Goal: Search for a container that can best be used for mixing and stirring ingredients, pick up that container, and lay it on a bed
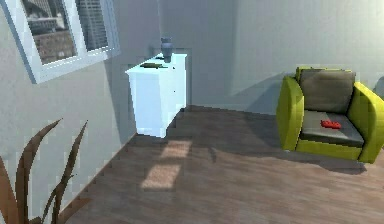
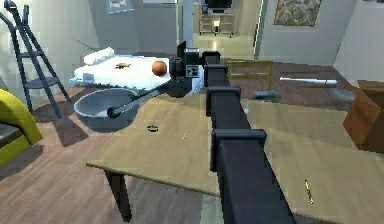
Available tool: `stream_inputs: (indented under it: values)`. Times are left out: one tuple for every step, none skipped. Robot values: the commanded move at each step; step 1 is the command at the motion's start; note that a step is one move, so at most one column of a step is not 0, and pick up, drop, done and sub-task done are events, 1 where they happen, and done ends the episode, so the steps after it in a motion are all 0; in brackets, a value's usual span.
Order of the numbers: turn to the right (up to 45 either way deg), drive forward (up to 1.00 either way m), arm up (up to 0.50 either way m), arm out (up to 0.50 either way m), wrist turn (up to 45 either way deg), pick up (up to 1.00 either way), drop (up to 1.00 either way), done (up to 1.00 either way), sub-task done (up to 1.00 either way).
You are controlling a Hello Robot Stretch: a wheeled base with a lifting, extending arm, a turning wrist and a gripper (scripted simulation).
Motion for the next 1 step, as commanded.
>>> stream_inputs:
  values:
    - [0.0,0.0,0.0,0.0,-45.0,0.0,0.0,0.0,0.0]
